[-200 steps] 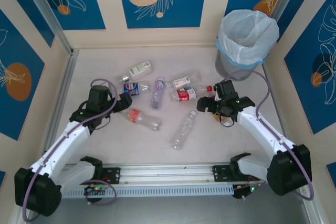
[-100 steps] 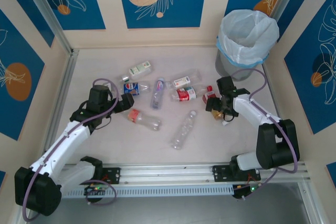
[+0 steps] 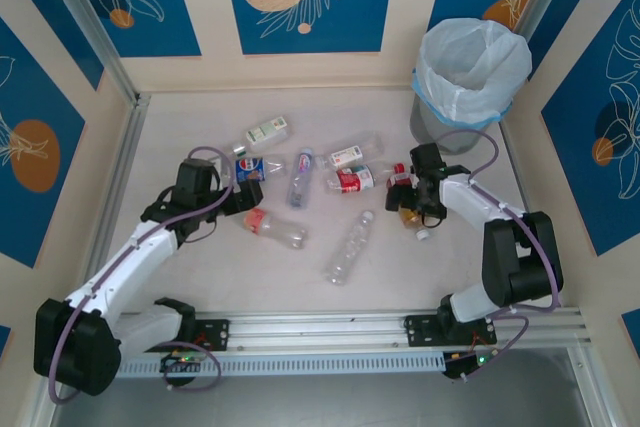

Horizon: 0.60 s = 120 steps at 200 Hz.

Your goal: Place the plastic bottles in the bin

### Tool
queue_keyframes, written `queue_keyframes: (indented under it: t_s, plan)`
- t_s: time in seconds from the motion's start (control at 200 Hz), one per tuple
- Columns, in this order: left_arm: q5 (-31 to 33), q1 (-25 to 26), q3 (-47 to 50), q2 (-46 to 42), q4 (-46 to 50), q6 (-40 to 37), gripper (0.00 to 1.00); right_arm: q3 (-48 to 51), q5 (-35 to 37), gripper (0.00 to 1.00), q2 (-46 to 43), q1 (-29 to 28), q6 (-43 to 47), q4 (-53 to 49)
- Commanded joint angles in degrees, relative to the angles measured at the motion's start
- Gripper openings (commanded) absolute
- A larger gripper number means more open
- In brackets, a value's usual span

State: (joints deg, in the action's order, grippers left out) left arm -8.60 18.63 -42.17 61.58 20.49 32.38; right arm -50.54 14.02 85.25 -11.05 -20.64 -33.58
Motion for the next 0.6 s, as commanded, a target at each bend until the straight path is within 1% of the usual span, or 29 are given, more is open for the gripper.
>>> queue_keyframes:
  t_s: [0.0,0.06,0.15,0.25,0.36,0.395,0.435,0.545,0.595]
  plan:
    - [-2.37,0.77,-1.93,0.47,-0.74,-1.36,0.99,-0.41,-3.23,0.94,1.28,-0.53,0.48,0.78]
    - [-1.65,0.73,-1.95,0.38,-0.49,-1.49,0.99,-0.6,-2.69,0.93,1.73,-0.72,-0.03,0.62]
    - [-1.16,0.76,-1.77,0.47,-0.52,-1.4,0.99,-0.81,-3.78,0.9,2.65,-0.6,-0.39,0.81]
    - [-0.9,0.72,-1.53,0.47,-0.35,-1.03,0.99,-1.82,-4.83,0.83,4.15,-0.7,-0.58,-0.16]
    - [-0.47,0.7,-1.09,0.31,-0.12,-0.83,0.99,-2.41,-4.32,0.78,5.07,-0.75,-0.87,-1.02]
    - [-0.33,0.7,-0.92,0.21,-0.11,-0.76,0.99,-2.61,-4.11,0.75,5.28,-0.77,-1.04,-1.29]
    - [-0.2,0.72,-0.81,0.07,-0.04,-0.75,0.99,-2.8,-3.6,0.75,5.53,-0.82,-1.23,-1.63]
    - [0.36,0.71,-0.8,-0.23,0.38,-0.81,0.99,-2.14,-2.26,0.69,4.02,-1.89,-1.6,-1.05]
    - [0.73,0.7,-0.74,-0.25,0.51,-0.83,0.99,-1.46,-2.18,0.65,2.54,-2.5,-1.68,-0.38]
